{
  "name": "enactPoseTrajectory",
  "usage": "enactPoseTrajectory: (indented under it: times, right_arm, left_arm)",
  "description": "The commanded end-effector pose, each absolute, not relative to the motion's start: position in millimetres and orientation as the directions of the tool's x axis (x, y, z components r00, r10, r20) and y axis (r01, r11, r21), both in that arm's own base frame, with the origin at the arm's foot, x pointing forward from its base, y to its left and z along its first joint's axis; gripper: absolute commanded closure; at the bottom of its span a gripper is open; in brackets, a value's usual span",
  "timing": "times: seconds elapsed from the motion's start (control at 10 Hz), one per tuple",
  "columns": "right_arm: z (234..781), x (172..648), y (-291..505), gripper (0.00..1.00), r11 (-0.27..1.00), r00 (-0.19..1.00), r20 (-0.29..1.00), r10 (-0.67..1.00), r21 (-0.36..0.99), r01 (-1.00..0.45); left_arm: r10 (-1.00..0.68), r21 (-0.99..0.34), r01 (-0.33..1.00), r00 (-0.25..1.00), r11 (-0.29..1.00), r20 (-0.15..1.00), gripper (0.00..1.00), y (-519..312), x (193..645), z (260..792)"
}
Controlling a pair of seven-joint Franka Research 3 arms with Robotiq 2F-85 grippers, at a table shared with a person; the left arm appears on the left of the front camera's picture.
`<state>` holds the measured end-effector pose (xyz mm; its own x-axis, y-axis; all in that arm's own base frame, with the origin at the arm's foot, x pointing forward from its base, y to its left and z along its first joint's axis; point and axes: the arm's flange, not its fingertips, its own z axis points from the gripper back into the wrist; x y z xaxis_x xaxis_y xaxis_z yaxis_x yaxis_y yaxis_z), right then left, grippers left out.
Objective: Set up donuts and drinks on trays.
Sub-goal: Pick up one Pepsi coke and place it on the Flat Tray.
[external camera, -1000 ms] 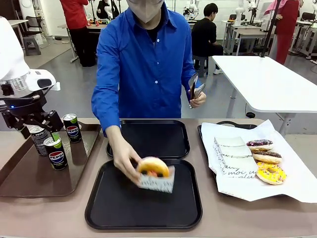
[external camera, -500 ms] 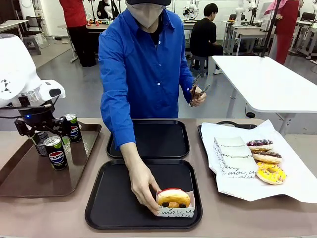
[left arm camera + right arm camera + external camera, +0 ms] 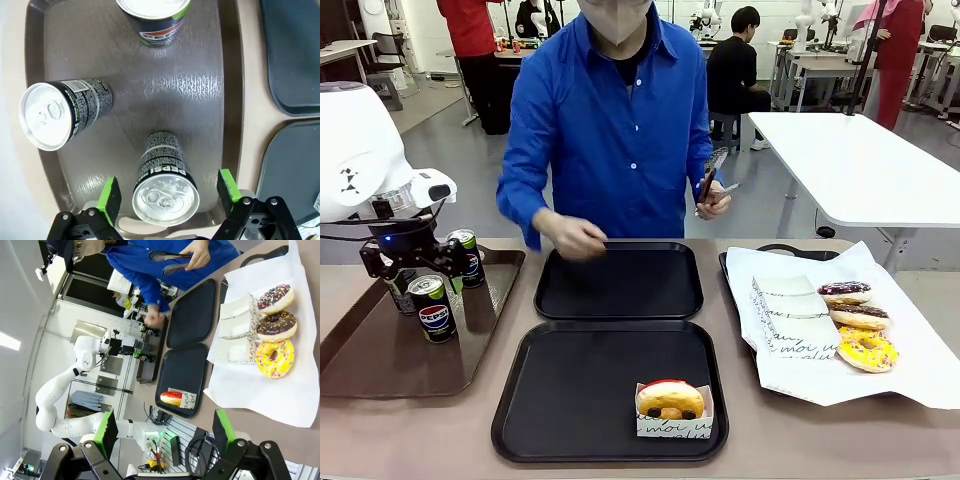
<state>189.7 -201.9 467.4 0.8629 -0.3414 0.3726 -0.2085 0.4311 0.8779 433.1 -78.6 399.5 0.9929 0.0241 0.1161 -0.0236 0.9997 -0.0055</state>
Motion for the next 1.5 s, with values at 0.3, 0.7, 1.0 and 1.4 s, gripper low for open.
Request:
enactPoseTrajectory:
  times: [0.3,0.7,1.0,1.4]
  right_arm:
    - [469.0,191.3,-202.8,0.00,0.416,0.852,0.390,-0.349,0.879,-0.232]
    - [469.0,191.3,-202.8,0.00,0.416,0.852,0.390,-0.349,0.879,-0.232]
    - [469.0,191.3,-202.8,0.00,0.416,0.852,0.390,-0.349,0.879,-0.232]
    - [469.0,191.3,-202.8,0.00,0.416,0.852,0.390,-0.349,0.879,-0.232]
  left_arm:
    - [0.046,0.050,-0.052,0.992,0.997,0.120,0.00,-77.0,442.7,392.6]
    - [0.035,0.058,-0.042,0.993,0.997,0.116,0.00,-77.2,443.4,387.9]
    - [0.019,0.080,-0.027,0.994,0.996,0.107,0.36,-79.4,443.2,387.2]
    - [0.012,0.086,-0.021,0.995,0.996,0.104,0.72,-79.5,442.8,386.3]
